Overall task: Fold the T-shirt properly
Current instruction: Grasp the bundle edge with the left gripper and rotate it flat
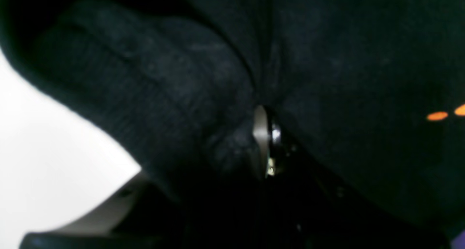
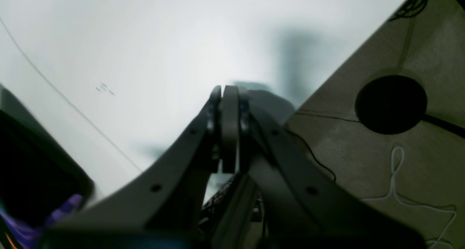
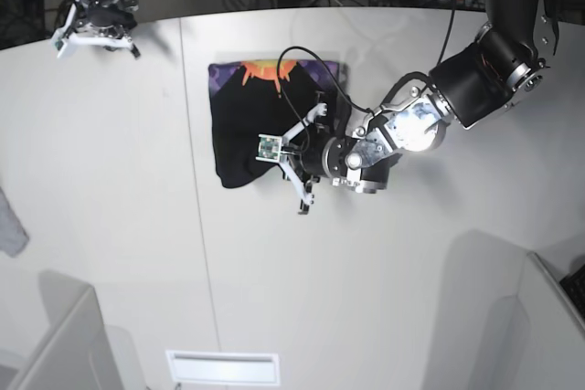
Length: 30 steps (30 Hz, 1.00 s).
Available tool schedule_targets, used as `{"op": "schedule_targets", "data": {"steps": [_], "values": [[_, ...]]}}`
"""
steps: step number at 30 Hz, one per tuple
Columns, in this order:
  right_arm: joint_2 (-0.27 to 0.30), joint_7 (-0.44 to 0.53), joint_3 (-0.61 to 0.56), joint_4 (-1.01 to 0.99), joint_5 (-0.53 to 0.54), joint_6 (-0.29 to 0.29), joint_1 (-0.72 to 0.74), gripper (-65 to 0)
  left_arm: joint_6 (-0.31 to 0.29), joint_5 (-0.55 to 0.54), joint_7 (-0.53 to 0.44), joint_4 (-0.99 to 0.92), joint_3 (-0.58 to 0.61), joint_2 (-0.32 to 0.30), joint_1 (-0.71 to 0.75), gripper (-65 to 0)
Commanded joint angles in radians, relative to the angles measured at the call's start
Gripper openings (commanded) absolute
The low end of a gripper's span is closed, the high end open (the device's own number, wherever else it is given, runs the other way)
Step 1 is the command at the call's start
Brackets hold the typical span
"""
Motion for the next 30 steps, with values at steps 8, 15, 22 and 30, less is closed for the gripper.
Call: {"op": "schedule_targets", "data": {"steps": [8,15,22,30], "values": [[0.004,0.015,0.004,0.014,0.004,0.007,-0.003,-65.0,0.007,-0.002,-0.015,-0.037,-0.013,-0.001,-0.027,-65.0],[0.005,0.015,-0.002,0.014,0.004,0.007,0.004,-65.0,0.007,-0.002,-0.007,-0.036,-0.013,-0.001,-0.071,-65.0],[0.005,0.015,-0.002,0.013,0.004,0.007,0.017,-65.0,0.007,-0.008,-0.007,-0.039,-0.040,0.027,-0.103,-30.9],[0.005,0.015,-0.004,0.013,0.004,0.007,0.018,-65.0,0.007,-0.011,-0.005,-0.034,-0.194,0.107,-0.111,-21.4]]}}
